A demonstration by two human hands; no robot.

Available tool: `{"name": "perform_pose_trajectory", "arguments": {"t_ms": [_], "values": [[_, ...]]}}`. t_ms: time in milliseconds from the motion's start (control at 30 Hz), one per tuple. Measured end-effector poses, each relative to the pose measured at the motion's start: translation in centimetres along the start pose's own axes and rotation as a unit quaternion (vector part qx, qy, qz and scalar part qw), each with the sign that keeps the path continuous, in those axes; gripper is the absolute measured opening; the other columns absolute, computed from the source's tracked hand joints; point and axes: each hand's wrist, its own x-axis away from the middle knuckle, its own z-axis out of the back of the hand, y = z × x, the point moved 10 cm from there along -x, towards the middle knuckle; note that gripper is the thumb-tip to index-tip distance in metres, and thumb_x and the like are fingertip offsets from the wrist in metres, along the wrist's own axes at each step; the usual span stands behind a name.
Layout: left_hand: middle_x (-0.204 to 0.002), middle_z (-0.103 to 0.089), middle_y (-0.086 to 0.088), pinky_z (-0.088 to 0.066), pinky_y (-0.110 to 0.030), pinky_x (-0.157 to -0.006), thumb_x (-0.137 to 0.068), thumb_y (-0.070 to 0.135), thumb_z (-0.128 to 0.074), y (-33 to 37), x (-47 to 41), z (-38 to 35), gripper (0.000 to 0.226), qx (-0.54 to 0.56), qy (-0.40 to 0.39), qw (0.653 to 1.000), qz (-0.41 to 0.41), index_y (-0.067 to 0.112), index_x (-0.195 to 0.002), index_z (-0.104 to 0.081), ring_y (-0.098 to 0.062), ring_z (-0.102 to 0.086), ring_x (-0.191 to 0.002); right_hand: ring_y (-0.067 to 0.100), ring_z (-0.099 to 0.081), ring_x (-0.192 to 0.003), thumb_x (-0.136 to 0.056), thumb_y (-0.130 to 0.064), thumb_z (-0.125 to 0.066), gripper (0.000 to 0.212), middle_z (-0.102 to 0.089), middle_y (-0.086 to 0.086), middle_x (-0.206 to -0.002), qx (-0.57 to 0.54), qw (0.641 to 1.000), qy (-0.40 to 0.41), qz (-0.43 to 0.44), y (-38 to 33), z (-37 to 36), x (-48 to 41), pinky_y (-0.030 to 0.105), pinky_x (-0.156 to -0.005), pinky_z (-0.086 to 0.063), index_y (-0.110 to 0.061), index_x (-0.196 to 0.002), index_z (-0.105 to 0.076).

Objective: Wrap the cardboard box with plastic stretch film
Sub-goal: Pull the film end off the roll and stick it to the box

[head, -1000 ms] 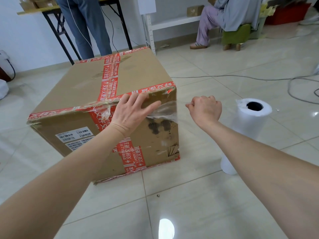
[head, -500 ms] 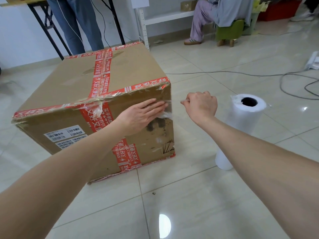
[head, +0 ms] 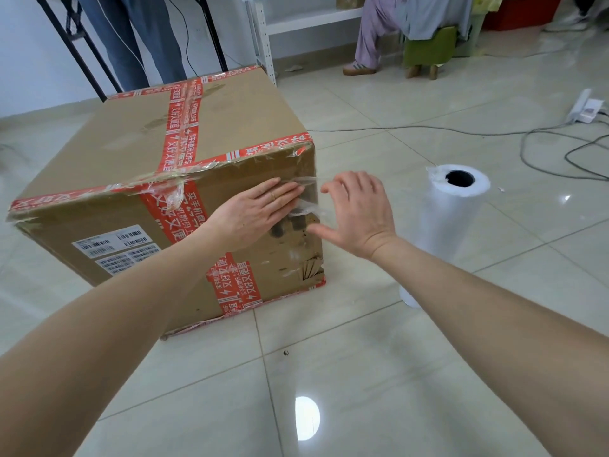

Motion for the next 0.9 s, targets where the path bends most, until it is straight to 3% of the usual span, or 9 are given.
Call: {"name": "perform_pose_trajectory", "arguments": {"t_ms": [67, 100, 200, 267, 400, 500, 600, 700, 900], "values": [[-0.149, 0.03, -0.017, 0.019, -0.045, -0.112, -0.092, 0.022, -0.008, 0.2, 0.0, 0.0, 0.062, 0.0, 0.002, 1.0, -0.008, 0.005, -0.143, 0.023, -0.03, 0.03, -0.136, 0.027, -0.046, -0.107, -0.068, -0.071, -0.06, 0.082, -0.052, 0.007, -0.119, 0.044, 0.992, -0.117, -0.022, 0.0, -3.0, 1.3, 0.04, -0.097, -0.033, -0.016, -0.127, -0.045], [-0.149, 0.029, -0.017, 0.019, -0.045, -0.112, -0.092, 0.021, -0.006, 0.2, 0.1, 0.0, 0.061, 0.002, 0.003, 1.0, -0.01, 0.005, -0.143, 0.023, -0.03, 0.029, -0.137, 0.027, -0.044, -0.109, -0.071, -0.067, -0.061, 0.079, -0.052, 0.005, -0.12, 0.062, 0.986, -0.15, -0.039, 0.2, -4.0, 1.8, 0.039, -0.096, -0.031, -0.018, -0.129, -0.041], [-0.153, 0.025, -0.016, 0.016, -0.044, -0.114, -0.092, 0.021, -0.008, 0.3, 0.1, -0.1, 0.061, 0.005, 0.009, 1.0, -0.01, 0.007, -0.143, 0.022, -0.029, 0.026, -0.139, 0.025, -0.045, -0.102, -0.088, -0.035, -0.058, 0.028, -0.063, 0.0, -0.107, 0.095, 0.979, -0.17, -0.057, 0.0, -4.9, 2.7, 0.036, -0.078, -0.027, -0.022, -0.113, -0.052], [-0.153, 0.024, -0.016, 0.017, -0.044, -0.114, -0.092, 0.022, -0.008, 0.3, 0.1, -0.2, 0.061, 0.016, 0.016, 1.0, -0.006, 0.008, -0.145, 0.019, -0.029, 0.026, -0.139, 0.024, -0.045, -0.098, -0.09, -0.02, -0.055, 0.013, -0.065, -0.003, -0.098, 0.104, 0.975, -0.189, -0.056, -0.5, -5.4, 3.4, 0.036, -0.073, -0.022, -0.023, -0.102, -0.058], [-0.151, 0.025, -0.015, 0.018, -0.044, -0.114, -0.095, 0.026, -0.012, 0.2, 0.1, 0.1, 0.059, 0.046, 0.019, 0.999, 0.001, 0.013, -0.15, 0.007, -0.028, 0.026, -0.139, 0.025, -0.043, -0.095, -0.085, -0.007, -0.05, 0.022, -0.067, -0.004, -0.088, 0.069, 0.978, -0.189, -0.062, -2.1, -6.0, 5.1, 0.037, -0.074, -0.023, -0.021, -0.098, -0.061], [-0.155, 0.015, -0.013, 0.014, -0.042, -0.116, -0.098, 0.035, -0.013, -0.2, 0.1, 0.8, 0.055, 0.088, 0.017, 0.996, 0.01, 0.019, -0.15, -0.015, -0.026, 0.016, -0.144, 0.026, -0.043, -0.098, -0.086, -0.007, -0.047, 0.025, -0.068, -0.004, -0.086, 0.035, 0.98, -0.186, -0.056, -3.6, -6.8, 6.7, 0.038, -0.078, -0.026, -0.02, -0.102, -0.061], [-0.158, -0.005, -0.011, 0.008, -0.038, -0.118, -0.096, 0.04, -0.01, -0.5, 0.1, 2.2, 0.057, 0.154, 0.032, 0.987, 0.014, 0.026, -0.136, -0.049, -0.023, -0.002, -0.147, 0.026, -0.045, -0.099, -0.087, -0.008, -0.047, 0.027, -0.069, -0.002, -0.091, 0.002, 0.979, -0.189, -0.075, -4.6, -7.8, 8.3, 0.038, -0.079, -0.027, -0.021, -0.107, -0.06], [-0.154, -0.026, -0.006, -0.003, -0.036, -0.119, -0.098, 0.043, -0.019, -1.1, 0.4, 3.4, 0.054, 0.208, 0.064, 0.976, 0.02, 0.027, -0.115, -0.068, -0.02, -0.018, -0.145, 0.026, -0.046, -0.102, -0.089, -0.009, -0.046, 0.032, -0.068, -0.002, -0.1, -0.025, 0.976, -0.2, -0.078, -5.8, -9.1, 9.3, 0.037, -0.081, -0.027, -0.024, -0.116, -0.056], [-0.142, -0.048, -0.008, -0.008, -0.047, -0.119, -0.097, 0.038, -0.032, -1.2, 2.8, 2.4, 0.044, 0.142, 0.054, 0.988, -0.034, 0.023, -0.095, -0.074, -0.025, -0.033, -0.139, 0.026, -0.05, -0.101, -0.089, -0.008, -0.046, 0.034, -0.07, -0.002, -0.1, -0.052, 0.98, -0.175, -0.083, -7.8, -10.2, 9.5, 0.035, -0.079, -0.028, -0.024, -0.116, -0.058]]}}
